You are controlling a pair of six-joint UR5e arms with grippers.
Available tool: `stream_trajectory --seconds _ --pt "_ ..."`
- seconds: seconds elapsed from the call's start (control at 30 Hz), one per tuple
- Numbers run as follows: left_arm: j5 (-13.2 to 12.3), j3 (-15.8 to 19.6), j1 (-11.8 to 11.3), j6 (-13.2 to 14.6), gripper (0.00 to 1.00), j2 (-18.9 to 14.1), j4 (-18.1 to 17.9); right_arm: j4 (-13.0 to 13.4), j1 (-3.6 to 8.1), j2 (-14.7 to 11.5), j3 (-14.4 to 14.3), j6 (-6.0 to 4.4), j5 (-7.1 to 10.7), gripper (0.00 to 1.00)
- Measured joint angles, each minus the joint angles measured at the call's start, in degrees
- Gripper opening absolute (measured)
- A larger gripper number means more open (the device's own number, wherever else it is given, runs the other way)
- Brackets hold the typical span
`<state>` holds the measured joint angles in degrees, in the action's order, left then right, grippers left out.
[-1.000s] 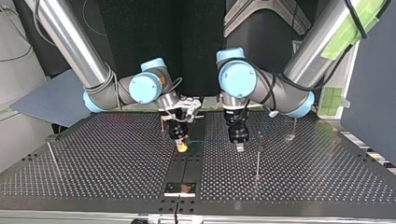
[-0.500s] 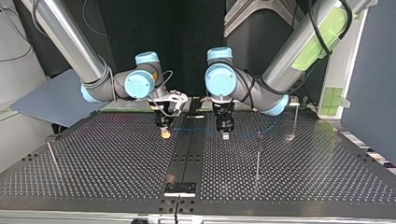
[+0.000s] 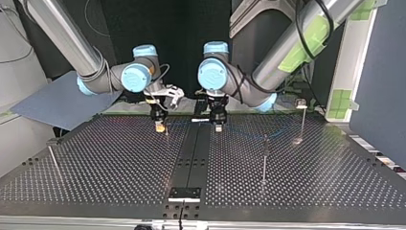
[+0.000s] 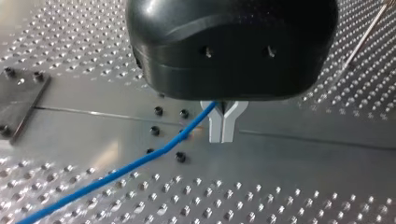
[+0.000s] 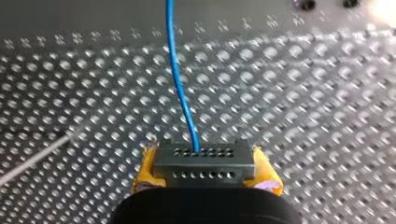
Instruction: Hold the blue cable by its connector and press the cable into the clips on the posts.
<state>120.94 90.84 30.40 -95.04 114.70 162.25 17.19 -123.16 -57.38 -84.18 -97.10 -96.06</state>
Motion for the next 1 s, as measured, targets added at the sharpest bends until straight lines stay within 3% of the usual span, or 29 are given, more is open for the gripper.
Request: stream_trajectory --seconds 0.27,0.57,0.77,1.0 --pt "0.07 3.59 1.54 -0.37 0.00 0.02 -3.94 3.72 0.92 -3.57 -4.05 0.08 0.05 0.00" --pt "1.93 4.81 4.86 -1.01 0.00 0.03 -8.32 8.08 1.79 -4.15 -8.72 0.00 0.95 0.00" --pt "2.40 4.83 7.81 -2.08 0.00 0.61 -11.64 11.22 2.55 -4.15 -11.87 0.06 3.34 0.00" --pt "2.48 4.84 9.22 -2.39 0.00 3.53 -15.18 14.86 3.46 -4.13 -15.51 -0.33 6.46 0.00"
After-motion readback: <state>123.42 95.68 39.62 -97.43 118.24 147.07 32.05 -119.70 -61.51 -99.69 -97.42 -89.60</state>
